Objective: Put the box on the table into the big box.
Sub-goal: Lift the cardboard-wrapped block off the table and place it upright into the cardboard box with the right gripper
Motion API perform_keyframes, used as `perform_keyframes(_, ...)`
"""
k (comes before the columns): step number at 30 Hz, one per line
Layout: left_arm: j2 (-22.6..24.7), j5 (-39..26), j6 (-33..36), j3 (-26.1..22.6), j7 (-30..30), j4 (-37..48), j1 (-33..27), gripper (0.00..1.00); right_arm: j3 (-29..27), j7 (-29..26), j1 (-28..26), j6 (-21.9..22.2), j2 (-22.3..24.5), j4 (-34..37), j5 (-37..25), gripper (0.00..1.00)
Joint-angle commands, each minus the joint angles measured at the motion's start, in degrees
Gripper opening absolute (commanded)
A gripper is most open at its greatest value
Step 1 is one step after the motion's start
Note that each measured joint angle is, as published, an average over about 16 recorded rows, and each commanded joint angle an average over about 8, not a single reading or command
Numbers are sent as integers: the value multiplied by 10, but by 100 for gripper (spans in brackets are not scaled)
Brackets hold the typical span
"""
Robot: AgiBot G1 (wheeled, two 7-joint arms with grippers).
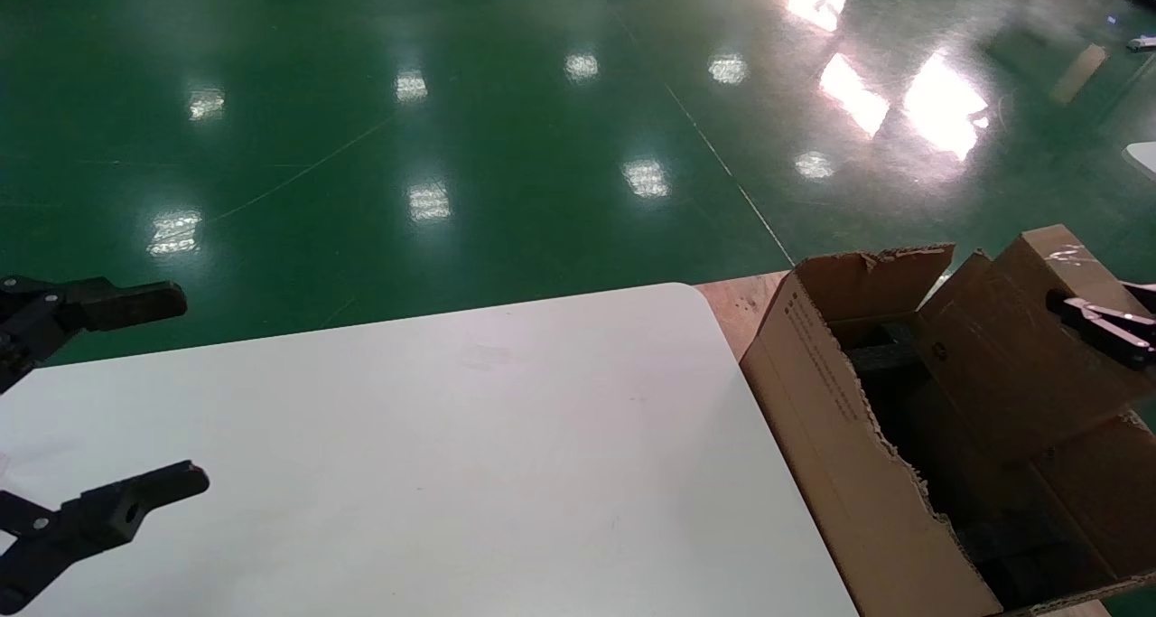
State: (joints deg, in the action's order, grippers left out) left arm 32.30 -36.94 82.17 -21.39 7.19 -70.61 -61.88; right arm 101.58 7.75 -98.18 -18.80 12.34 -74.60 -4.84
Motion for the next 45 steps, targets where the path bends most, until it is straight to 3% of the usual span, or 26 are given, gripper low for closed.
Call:
perform_keyframes(1, 0, 0, 0, 0, 0, 0, 0, 100, 12, 9, -7, 3, 0, 4, 8, 0)
perform_keyframes(25, 0, 0, 0, 0, 0, 0, 0, 100, 147, 105, -74, -34, -39, 107, 120, 0)
perform_keyframes(45, 0, 0, 0, 0, 0, 0, 0, 100, 254, 168, -94, -68, -57, 164, 232, 0)
